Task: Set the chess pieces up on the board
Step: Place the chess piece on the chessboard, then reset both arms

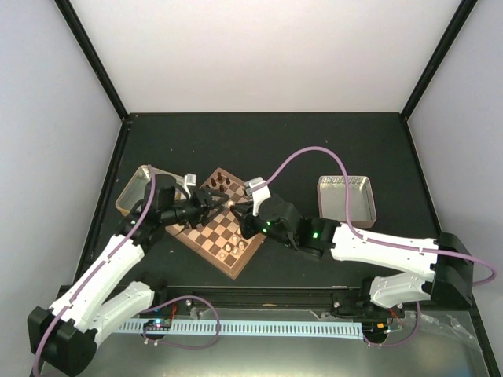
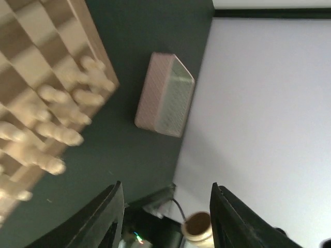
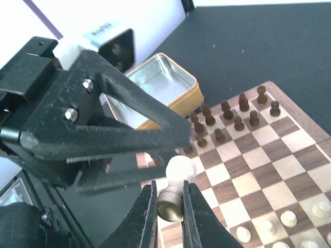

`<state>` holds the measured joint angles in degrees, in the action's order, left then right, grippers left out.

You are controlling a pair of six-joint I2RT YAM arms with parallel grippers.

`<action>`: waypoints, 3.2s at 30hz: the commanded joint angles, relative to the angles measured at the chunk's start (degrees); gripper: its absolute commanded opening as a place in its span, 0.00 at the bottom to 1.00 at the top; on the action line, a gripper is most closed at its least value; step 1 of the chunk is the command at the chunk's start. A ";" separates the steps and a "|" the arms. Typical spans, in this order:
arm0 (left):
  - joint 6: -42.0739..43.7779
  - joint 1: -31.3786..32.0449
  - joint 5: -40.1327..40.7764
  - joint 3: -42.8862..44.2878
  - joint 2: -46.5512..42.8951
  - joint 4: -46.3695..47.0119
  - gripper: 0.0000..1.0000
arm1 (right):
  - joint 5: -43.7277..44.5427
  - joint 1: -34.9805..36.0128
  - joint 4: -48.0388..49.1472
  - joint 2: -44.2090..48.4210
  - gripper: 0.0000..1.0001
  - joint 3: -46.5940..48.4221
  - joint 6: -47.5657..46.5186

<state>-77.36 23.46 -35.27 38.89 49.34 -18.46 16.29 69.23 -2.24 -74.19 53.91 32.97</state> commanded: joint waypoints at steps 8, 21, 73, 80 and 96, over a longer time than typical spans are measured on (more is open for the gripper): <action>31.56 -2.28 39.13 3.72 -15.76 -25.19 0.60 | -13.79 -0.76 -34.82 -14.33 0.01 17.72 -2.63; 42.68 -2.28 44.65 4.26 -22.59 -28.67 0.69 | -17.07 5.54 -48.25 -30.77 0.01 31.40 -4.70; 49.74 -2.28 36.77 5.37 -21.31 -25.57 0.98 | 9.61 1.49 -40.14 -6.09 0.55 15.15 2.19; 54.53 -2.28 36.93 8.14 -25.61 -23.28 0.99 | 26.07 -4.58 -40.01 19.23 0.80 2.47 2.75; 61.75 -2.30 42.49 22.73 -34.67 -25.83 0.99 | 45.65 -5.71 -48.76 48.11 1.00 4.69 -4.19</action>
<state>-18.26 21.45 5.04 58.11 15.66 -43.29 54.24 63.66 -47.77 -27.90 56.34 30.20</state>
